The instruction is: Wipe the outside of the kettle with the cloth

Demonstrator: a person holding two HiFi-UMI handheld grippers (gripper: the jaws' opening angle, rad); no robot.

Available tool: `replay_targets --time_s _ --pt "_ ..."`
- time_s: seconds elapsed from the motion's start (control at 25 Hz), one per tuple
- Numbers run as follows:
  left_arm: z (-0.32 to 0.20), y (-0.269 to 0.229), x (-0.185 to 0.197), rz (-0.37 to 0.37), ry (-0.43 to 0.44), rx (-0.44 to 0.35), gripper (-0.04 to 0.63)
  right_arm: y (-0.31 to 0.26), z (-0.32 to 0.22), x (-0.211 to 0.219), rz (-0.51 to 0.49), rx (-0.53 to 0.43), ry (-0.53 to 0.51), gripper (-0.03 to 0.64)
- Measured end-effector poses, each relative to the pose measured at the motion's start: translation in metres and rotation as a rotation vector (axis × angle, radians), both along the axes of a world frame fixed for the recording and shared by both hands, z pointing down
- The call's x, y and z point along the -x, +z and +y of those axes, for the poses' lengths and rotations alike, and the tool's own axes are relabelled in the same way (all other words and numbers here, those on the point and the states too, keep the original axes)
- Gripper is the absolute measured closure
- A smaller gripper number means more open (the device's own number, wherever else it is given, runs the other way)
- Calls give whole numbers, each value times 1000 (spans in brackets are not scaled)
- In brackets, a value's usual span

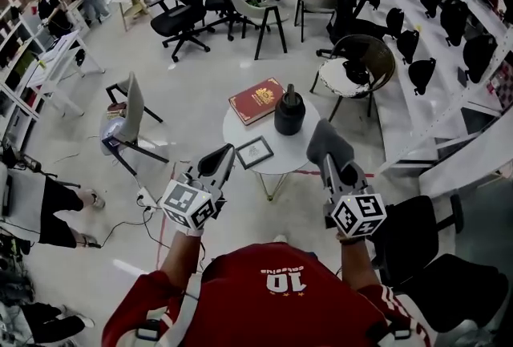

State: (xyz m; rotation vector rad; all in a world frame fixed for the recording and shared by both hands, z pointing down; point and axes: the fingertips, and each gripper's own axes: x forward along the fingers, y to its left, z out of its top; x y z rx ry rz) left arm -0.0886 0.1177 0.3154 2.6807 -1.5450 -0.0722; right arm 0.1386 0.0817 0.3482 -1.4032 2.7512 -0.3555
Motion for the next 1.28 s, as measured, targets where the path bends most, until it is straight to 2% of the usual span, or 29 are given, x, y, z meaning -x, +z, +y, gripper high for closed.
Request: replay_targets --time_s 0.4,0.64,0.88,1.12,1.28 --pt "-44 -2 -38 -53 -12 10 588 17 -48 -39 -49 27 -8 561" --pt "-69 4 -43 -53 -10 30 588 29 -71 -47 -39 60 -5 561" --pt "-101 23 -31 -37 14 48 588 39 -95 -35 -5 76 6 561" --pt "-147 19 -20 -49 67 2 589 37 -133 -20 30 69 44 561" --pt "-175 23 -14 -43 104 1 588 43 -156 -5 53 82 59 561"
